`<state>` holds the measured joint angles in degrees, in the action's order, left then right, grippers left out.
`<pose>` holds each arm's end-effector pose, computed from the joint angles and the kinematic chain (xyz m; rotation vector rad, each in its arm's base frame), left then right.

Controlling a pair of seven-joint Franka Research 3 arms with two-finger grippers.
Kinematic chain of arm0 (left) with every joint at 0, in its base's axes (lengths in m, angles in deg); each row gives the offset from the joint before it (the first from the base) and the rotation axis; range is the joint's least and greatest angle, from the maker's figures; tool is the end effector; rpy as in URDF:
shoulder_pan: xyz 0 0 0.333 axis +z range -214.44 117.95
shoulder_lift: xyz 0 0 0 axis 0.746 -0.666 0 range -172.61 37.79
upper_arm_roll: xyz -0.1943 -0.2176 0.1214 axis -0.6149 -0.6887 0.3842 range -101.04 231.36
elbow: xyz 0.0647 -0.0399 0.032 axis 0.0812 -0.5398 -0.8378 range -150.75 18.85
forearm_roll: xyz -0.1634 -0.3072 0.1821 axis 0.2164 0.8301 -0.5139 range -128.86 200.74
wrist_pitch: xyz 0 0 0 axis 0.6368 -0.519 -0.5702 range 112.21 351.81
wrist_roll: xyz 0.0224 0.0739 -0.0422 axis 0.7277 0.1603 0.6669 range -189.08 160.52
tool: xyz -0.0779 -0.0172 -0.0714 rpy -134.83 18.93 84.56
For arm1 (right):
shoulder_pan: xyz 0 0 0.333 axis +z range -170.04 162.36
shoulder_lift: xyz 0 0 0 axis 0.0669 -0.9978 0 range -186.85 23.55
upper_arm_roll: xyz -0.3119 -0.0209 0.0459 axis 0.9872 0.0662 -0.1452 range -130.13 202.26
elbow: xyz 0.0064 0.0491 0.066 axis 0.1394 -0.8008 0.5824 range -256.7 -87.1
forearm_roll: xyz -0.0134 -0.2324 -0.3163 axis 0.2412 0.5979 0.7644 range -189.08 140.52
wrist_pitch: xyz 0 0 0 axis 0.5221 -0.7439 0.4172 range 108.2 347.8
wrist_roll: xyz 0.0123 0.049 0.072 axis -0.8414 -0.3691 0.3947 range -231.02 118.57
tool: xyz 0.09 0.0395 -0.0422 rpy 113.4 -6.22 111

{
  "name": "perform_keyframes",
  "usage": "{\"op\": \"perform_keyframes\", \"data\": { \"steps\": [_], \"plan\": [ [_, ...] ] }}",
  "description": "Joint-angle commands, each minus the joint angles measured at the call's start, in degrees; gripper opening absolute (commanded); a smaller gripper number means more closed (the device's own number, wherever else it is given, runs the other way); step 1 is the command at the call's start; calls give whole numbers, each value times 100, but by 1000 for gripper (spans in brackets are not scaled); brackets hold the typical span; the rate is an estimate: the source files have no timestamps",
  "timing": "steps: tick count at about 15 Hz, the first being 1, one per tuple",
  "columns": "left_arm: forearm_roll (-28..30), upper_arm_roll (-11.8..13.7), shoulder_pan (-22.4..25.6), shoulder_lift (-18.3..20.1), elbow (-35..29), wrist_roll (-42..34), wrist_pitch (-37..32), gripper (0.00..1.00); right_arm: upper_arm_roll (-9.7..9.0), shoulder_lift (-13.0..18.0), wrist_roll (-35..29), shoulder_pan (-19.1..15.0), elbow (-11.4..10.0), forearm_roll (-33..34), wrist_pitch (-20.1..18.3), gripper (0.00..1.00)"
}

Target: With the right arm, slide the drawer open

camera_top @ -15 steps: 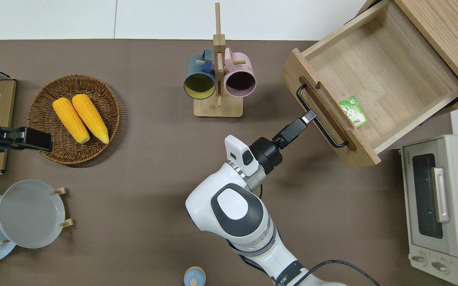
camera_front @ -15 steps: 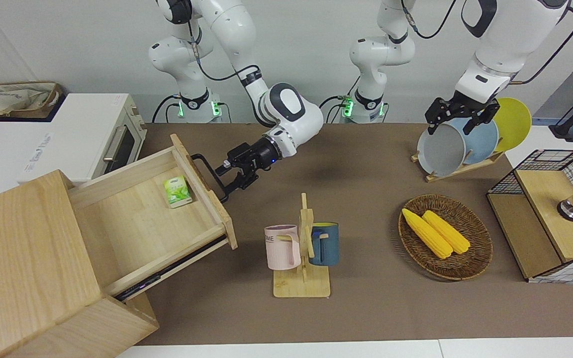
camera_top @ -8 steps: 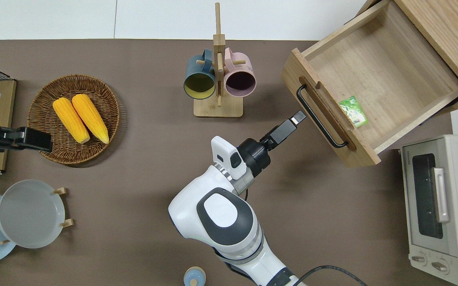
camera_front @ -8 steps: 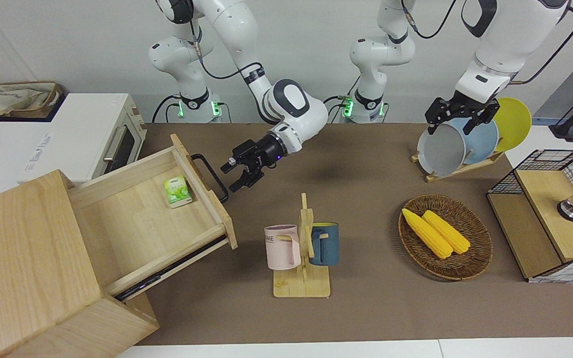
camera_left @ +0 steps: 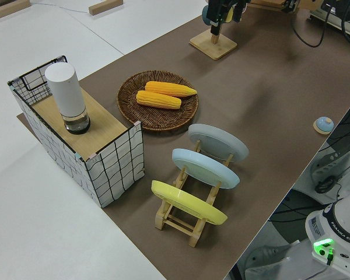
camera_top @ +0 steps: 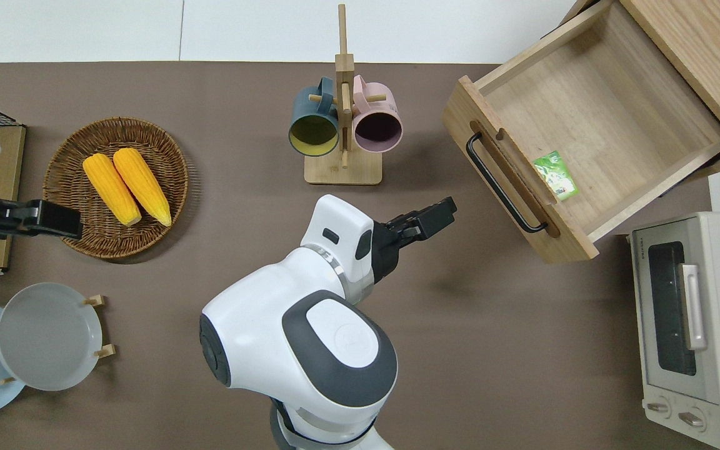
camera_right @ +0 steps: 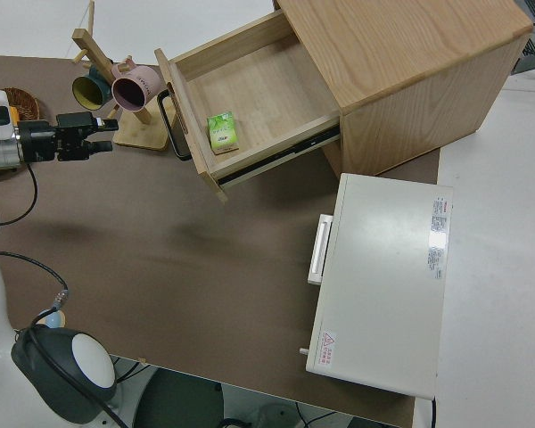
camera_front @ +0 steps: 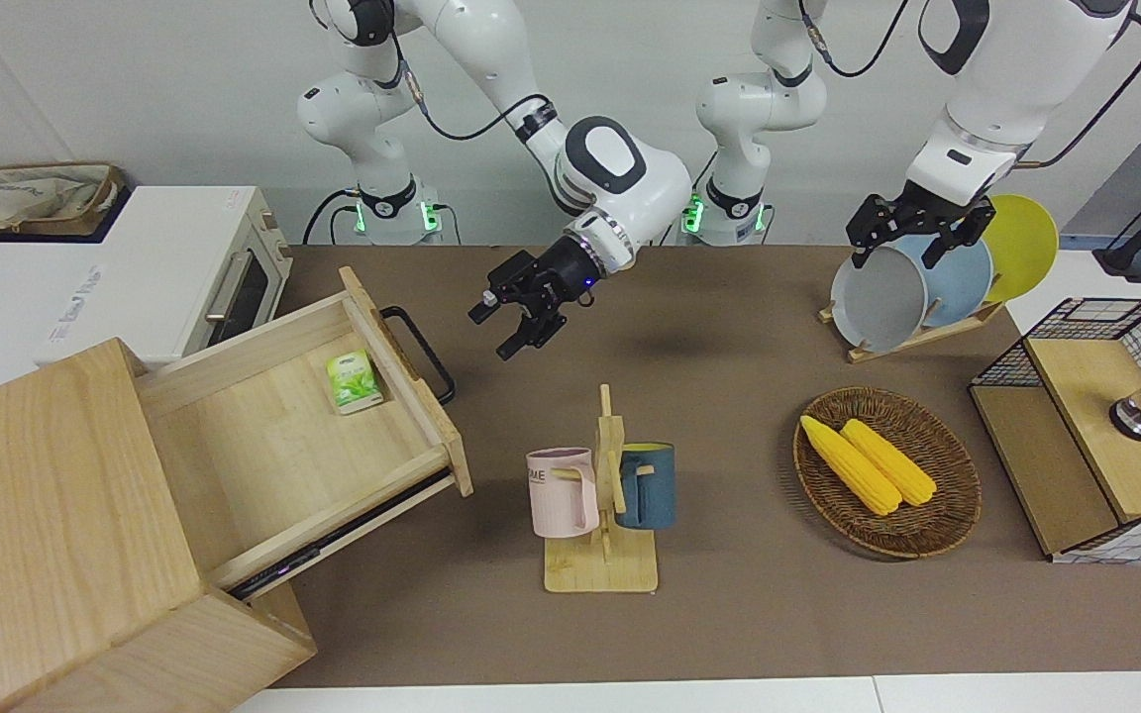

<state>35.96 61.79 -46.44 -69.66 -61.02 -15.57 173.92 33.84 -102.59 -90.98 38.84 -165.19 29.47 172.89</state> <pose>0.5611 -0.0146 0.6260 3.1375 -0.0783 -0.0526 0.5235 0.3941 0.4882 2.2025 0.3492 0.4729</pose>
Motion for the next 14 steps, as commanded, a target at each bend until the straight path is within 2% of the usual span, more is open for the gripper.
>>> {"op": "perform_keyframes", "data": {
  "steps": [1, 4, 7, 9, 10, 14],
  "plan": [
    [-98, -40, 31, -65, 149, -56, -113, 993, -14, 335, 39, -337, 182, -1083, 37, 987],
    [-98, -40, 31, -65, 149, -56, -113, 993, -6, 739, 48, -698, 182, -2129, 248, 987],
    [-98, -40, 31, -65, 149, -47, -113, 993, 20, 1082, 135, -1076, 164, -2965, 266, 987],
    [-98, -40, 31, -65, 149, -47, -113, 993, 21, 1381, 292, -1488, 129, -3598, 275, 987],
    [-98, -40, 31, -65, 140, -56, -113, 993, 21, 1513, 537, -1629, 85, -3792, 275, 987],
    [-98, -40, 31, -65, 140, -56, -113, 993, 29, 2093, 1197, -2368, -354, -4522, 266, 987]
  ]
}}
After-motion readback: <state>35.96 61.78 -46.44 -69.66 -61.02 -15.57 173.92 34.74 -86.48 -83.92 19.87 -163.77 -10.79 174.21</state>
